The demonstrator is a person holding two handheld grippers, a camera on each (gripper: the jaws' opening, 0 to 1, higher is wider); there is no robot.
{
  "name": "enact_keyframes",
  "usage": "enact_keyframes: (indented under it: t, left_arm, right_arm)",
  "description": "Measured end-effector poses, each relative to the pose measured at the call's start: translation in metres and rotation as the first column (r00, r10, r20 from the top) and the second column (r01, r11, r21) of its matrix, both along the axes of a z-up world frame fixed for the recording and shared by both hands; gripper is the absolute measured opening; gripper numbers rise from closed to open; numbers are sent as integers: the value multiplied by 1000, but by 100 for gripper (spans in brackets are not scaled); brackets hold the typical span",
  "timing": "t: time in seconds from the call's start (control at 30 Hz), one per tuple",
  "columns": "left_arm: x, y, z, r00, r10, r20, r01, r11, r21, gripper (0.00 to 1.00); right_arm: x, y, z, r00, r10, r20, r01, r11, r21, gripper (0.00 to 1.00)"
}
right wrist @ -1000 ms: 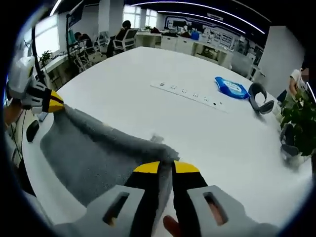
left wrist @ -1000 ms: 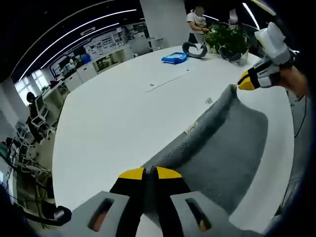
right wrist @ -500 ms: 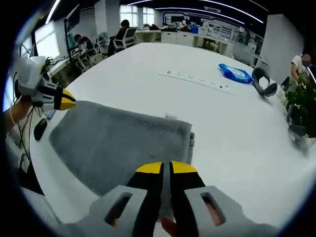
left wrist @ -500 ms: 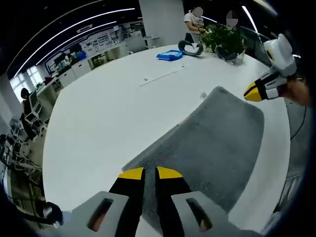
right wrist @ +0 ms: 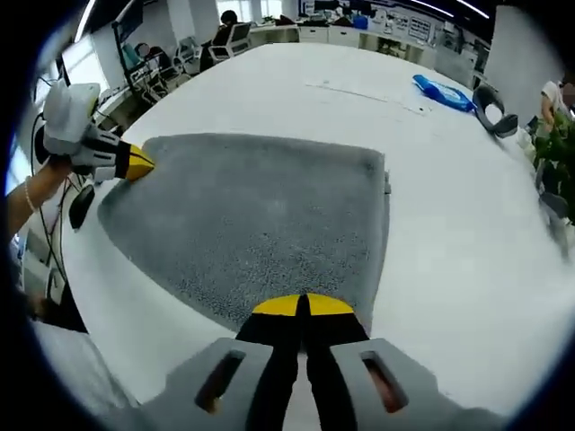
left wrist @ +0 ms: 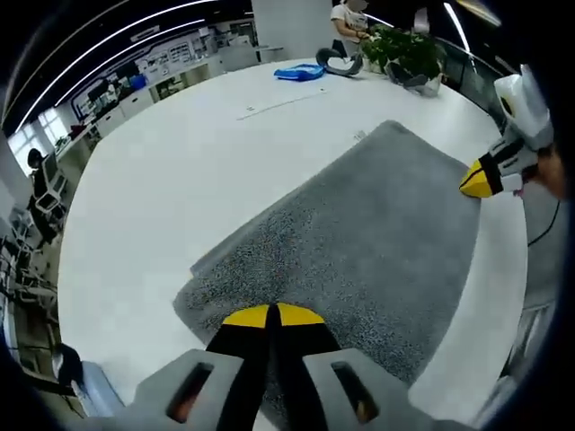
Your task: Fold the towel on the table until its edges align and the towel forms a compact rectangular stack.
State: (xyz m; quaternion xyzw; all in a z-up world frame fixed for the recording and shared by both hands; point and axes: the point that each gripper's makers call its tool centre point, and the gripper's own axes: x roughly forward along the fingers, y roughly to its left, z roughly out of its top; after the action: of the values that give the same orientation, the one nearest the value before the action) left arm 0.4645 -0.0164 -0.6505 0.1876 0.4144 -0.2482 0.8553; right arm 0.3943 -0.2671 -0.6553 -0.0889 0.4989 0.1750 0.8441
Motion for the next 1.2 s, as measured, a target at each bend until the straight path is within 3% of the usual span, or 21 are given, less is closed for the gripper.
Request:
enact_keyframes:
  t: [0.13, 0.47, 0.8, 1.2]
  left_arm:
    - [1, -2, 0, 994, -104, 41, 101, 993, 68, 1]
    - [-4, -5, -1, 989, -131, 62, 119, 979, 167, 0]
    - [-17, -1, -1, 994, -103, 42, 96, 984, 151, 0]
    - [-40, -1, -2, 998, -66, 23, 63, 990, 123, 0]
  right_arm:
    - [2, 0, -1, 1000, -5, -20, 5, 1000, -10, 0]
    - [4, -2, -5, 990, -28, -139, 22, 999, -45, 0]
    - [5, -3, -5, 987, 24, -159, -42, 993, -110, 0]
    - [10, -7, -5, 980, 58, -191, -73, 995, -71, 0]
